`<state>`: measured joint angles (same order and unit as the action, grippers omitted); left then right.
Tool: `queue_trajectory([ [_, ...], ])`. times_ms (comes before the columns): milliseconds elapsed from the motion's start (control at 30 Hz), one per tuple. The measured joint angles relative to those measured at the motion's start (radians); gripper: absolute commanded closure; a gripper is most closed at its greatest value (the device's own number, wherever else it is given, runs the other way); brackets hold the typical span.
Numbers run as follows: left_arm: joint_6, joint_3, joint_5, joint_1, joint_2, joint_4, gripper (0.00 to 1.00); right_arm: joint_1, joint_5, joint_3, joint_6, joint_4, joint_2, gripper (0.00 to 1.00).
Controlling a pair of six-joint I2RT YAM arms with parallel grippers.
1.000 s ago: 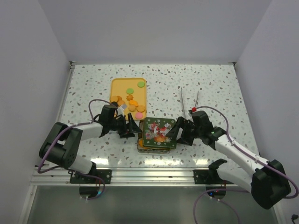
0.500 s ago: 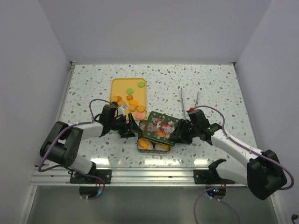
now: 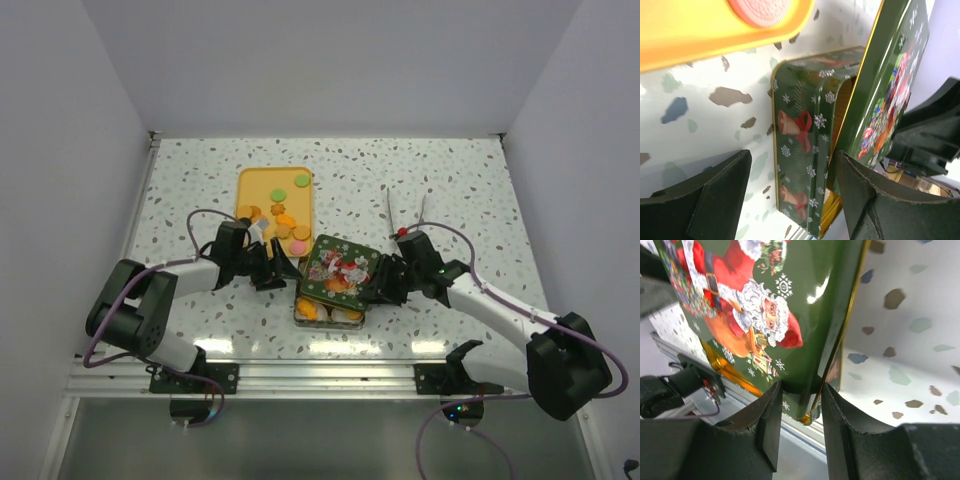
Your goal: Pack the cookies
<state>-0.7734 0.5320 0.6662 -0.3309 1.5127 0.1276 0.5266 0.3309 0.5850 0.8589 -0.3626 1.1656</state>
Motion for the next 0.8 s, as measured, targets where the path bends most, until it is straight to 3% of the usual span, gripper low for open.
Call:
queue_trajectory([
  [367, -0.001, 0.015, -0.092, 0.014, -0.019, 0.011, 0.25, 0.124, 0.023, 0.003, 0.006, 0.039, 0.032, 0.72],
  [800, -0.002, 0.022, -0.026, -0.021, -0.133, -0.072, 0.26, 0.150, 0.049, -0.012, 0.004, 0.111, 0.053, 0.69],
])
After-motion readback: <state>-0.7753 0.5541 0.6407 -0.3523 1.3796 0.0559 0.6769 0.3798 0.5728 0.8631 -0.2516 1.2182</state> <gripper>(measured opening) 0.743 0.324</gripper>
